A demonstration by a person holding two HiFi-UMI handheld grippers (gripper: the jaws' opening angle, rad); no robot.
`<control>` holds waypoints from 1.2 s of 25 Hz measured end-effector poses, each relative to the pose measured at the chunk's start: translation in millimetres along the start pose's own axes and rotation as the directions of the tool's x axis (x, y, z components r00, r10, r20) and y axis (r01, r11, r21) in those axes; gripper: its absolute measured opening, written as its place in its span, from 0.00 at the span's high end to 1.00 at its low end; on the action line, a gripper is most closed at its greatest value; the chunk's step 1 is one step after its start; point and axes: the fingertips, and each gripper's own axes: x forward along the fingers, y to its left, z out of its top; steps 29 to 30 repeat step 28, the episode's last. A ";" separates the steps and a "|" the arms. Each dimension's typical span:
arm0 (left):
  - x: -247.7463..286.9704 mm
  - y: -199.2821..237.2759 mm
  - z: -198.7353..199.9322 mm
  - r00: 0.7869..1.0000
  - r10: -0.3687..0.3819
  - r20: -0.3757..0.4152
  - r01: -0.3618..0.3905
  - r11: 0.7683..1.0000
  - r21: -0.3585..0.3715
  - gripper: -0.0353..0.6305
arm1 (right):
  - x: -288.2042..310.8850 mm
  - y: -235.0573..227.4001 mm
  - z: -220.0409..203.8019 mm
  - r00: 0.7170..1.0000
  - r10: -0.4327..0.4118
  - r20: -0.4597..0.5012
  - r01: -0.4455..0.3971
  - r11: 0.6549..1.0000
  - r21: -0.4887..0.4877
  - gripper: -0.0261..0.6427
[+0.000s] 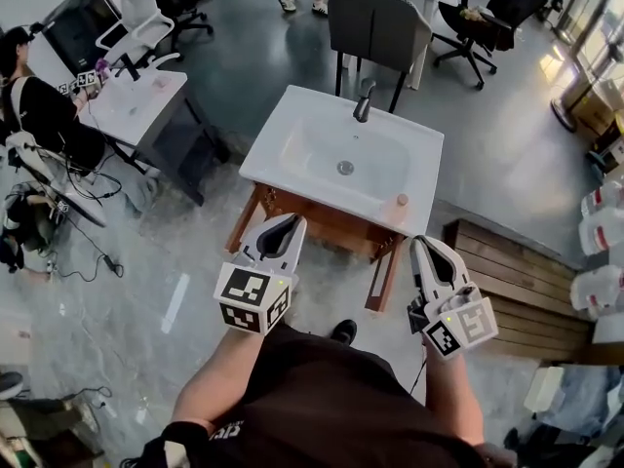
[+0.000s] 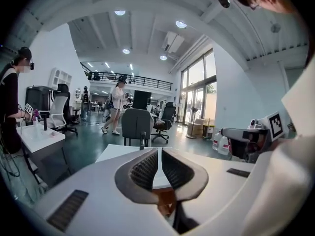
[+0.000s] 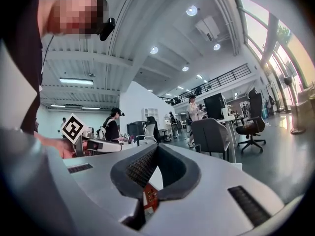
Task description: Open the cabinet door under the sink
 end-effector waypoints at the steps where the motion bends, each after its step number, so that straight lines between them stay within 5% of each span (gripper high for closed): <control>1: -1.4 -0.3 -1.2 1.000 -0.004 -0.005 0.004 1.000 0.007 0.89 | -0.2 2.7 3.9 1.000 -0.007 0.009 0.007 1.000 -0.009 0.94; 12: -22.2 18.1 15.6 1.000 -0.030 0.003 0.029 0.997 0.076 0.89 | 18.6 44.4 -4.7 1.000 0.030 -0.005 -0.030 0.999 0.021 0.94; 30: -35.9 57.3 16.7 1.000 -0.023 0.015 0.022 0.998 0.067 0.89 | 38.5 67.8 -14.8 0.999 0.020 -0.038 -0.020 1.000 0.007 0.94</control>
